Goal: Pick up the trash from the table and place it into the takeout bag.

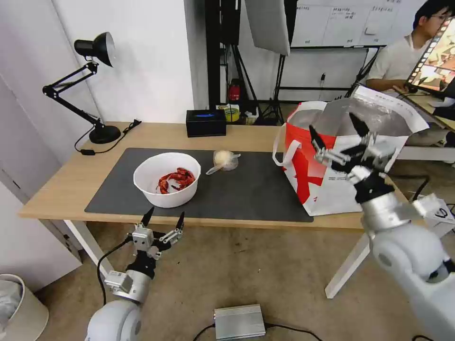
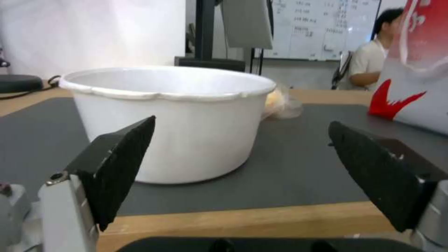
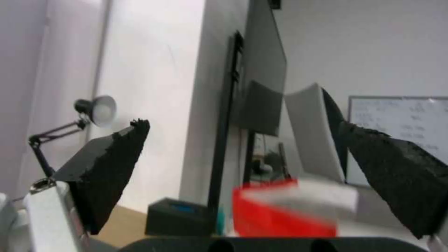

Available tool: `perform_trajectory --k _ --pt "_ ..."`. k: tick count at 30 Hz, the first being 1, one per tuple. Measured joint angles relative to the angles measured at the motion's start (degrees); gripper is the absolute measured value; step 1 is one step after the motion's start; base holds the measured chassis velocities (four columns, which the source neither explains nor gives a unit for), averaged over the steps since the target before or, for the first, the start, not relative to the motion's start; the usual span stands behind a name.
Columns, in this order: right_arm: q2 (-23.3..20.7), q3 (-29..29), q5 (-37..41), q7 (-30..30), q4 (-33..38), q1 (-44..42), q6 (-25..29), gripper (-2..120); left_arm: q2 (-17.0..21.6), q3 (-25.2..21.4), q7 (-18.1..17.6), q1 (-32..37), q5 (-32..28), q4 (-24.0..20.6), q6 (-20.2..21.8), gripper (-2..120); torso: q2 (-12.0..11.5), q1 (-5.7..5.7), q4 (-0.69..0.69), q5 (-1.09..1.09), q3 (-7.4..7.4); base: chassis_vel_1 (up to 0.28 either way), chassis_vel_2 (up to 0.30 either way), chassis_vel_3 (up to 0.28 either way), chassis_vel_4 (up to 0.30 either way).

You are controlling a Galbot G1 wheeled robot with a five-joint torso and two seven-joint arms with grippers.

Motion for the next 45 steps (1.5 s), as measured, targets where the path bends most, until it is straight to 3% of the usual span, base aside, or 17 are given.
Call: perform_trajectory --k 12,22,30,37,45 --pt "16.3 4.09 -13.17 -0.79 -1.98 -11.55 4.6 100 -0.5 -4.46 0.07 1.07 -0.09 0.11 1.4 100 0.0 0.0 0.01 -0.01 0.0 0.0 0.0 0.0 0.0" --pt "23.15 3.42 -18.64 -0.01 -1.25 -17.57 4.95 100 -1.14 -4.86 0.19 1.54 -0.42 -0.03 0.08 100 -0.01 0.0 0.0 -0.01 0.0 0.0 0.0 0.0 0.0" --pt "26.12 2.01 -20.67 0.53 -1.15 -20.16 4.22 100 -0.97 -5.1 0.36 1.8 -0.47 -0.4 -0.18 100 -0.01 0.0 0.01 0.0 0.0 0.0 0.0 0.0 0.0" --pt "29.03 -0.54 -22.43 2.39 -0.27 -23.03 0.05 100 -0.45 -5.38 0.46 2.37 -0.66 -1.16 -0.13 100 -0.01 0.0 0.01 0.0 0.0 0.0 0.0 0.0 0.0" --pt "29.22 -2.55 -23.57 4.46 0.18 -24.16 -4.0 100 -0.84 -5.23 0.14 2.53 -1.41 -1.67 0.35 100 -0.01 0.01 0.01 0.0 0.0 0.0 0.0 0.0 0.0"
